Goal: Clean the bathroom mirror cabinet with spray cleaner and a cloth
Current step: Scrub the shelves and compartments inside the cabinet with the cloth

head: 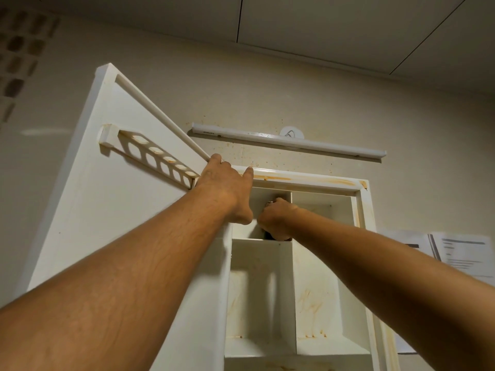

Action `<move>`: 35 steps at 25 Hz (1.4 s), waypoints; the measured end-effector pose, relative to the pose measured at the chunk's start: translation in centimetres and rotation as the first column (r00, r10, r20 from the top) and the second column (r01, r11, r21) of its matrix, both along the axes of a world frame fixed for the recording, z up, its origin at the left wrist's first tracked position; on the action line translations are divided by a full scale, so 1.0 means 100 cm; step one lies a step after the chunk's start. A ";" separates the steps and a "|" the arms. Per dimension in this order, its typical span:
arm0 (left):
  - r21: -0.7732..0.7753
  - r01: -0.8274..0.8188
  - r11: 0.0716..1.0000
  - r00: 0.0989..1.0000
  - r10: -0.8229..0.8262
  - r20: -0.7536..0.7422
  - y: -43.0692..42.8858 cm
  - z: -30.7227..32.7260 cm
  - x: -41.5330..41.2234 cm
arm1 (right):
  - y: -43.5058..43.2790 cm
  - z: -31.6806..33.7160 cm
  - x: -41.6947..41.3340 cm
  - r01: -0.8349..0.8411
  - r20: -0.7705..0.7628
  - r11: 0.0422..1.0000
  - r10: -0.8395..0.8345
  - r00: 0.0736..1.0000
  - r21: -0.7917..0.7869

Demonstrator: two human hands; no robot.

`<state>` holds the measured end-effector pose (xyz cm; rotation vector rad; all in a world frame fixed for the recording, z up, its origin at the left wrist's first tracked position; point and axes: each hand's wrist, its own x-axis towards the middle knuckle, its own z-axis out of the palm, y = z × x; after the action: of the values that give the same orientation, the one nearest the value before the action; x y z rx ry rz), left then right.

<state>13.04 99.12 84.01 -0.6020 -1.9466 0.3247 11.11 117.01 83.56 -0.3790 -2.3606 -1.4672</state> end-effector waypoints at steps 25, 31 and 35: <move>-0.005 -0.001 1.000 1.000 0.001 0.000 -0.003 0.001 0.004 | -0.012 0.016 -0.013 0.170 0.149 0.977 -0.151 0.977 -0.126; -0.008 0.003 1.000 1.000 -0.003 0.002 -0.004 0.002 -0.001 | 0.004 0.008 -0.014 -0.024 0.080 0.995 0.017 0.997 0.092; -0.015 -0.010 1.000 1.000 0.009 -0.012 -0.004 0.000 0.001 | 0.004 0.009 -0.014 0.045 0.096 0.999 -0.043 0.994 -0.020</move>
<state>13.18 98.74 84.06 -0.5991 -1.9372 0.3482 9.75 117.41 84.48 -0.3769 -2.4597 -1.5125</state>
